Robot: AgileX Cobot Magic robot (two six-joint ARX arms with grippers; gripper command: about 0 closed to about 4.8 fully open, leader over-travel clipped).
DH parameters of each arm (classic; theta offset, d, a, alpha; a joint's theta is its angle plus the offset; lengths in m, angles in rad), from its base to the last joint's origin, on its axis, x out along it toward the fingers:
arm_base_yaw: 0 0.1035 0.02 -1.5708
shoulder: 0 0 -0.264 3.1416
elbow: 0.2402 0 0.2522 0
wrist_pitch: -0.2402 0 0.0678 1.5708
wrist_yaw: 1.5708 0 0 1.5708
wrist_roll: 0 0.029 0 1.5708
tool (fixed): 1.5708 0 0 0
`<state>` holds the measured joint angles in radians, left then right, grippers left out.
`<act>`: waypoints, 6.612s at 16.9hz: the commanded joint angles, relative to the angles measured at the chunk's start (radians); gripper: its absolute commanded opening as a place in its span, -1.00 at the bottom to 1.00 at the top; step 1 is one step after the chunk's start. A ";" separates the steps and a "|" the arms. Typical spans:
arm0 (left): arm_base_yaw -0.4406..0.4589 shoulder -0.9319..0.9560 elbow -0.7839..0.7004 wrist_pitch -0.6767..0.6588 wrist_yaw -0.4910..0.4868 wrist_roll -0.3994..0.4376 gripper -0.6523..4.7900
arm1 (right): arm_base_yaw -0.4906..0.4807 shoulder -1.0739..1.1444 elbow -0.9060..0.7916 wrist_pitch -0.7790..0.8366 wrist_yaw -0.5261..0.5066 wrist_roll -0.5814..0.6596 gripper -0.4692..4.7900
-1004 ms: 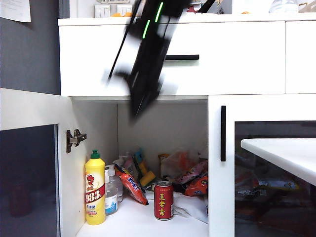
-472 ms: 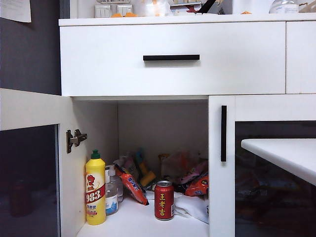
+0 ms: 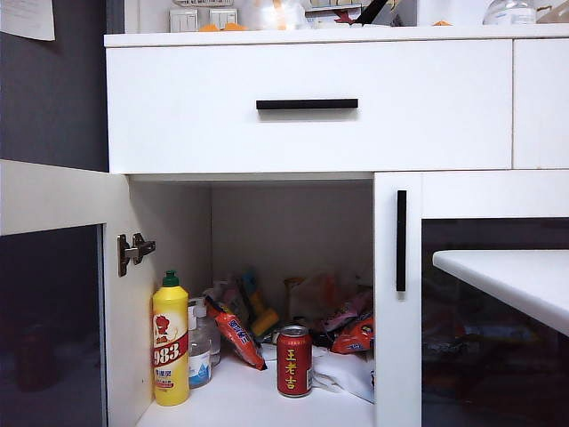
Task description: Open the left door of the white cabinet, pick up a can of beverage from the table on the right, place it inside the cabinet, and finally close the cabinet door.
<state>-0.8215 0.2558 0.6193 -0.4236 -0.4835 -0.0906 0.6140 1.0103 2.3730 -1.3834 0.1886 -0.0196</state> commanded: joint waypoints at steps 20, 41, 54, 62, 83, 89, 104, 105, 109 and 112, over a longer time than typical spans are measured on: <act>0.980 0.513 0.103 -0.049 0.706 0.102 -0.78 | 0.002 -0.579 -1.067 0.423 -0.143 -0.035 -0.84; 0.602 0.977 0.103 0.327 0.992 -0.309 -0.78 | 0.002 -0.606 -1.066 0.433 -0.142 -0.061 -0.84; 0.528 1.311 0.170 0.892 0.866 -0.391 -0.78 | 0.002 -0.628 -1.104 0.423 -0.136 -0.060 -0.84; 0.496 1.653 0.491 0.953 0.855 -0.233 -0.78 | 0.002 -0.628 -1.149 0.423 -0.049 -0.060 -0.84; 0.404 1.524 0.750 0.644 0.873 -0.045 -0.78 | 0.003 -0.688 -1.209 0.446 0.026 -0.061 -0.84; 0.404 0.832 0.635 0.138 0.852 0.132 -0.78 | 0.003 -0.808 -1.211 0.422 0.013 -0.063 -0.84; 0.406 0.060 -0.103 0.087 0.642 -0.062 -0.78 | 0.002 -0.996 -1.947 1.056 -0.225 0.127 -0.84; 0.406 0.070 -0.169 0.167 0.640 -0.080 -0.78 | 0.002 -0.996 -1.989 1.068 -0.226 0.127 -0.84; 0.406 0.090 -0.391 0.313 0.636 -0.104 -0.78 | 0.001 -0.996 -2.162 1.080 -0.233 0.128 -0.84; 0.406 0.090 -0.478 0.288 0.626 -0.127 -0.78 | 0.002 -0.997 -2.235 1.078 -0.233 0.128 -0.84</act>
<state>-0.4160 0.3481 0.1509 -0.1448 0.1452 -0.2119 0.6159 0.0151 0.1390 -0.3321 -0.0456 0.1051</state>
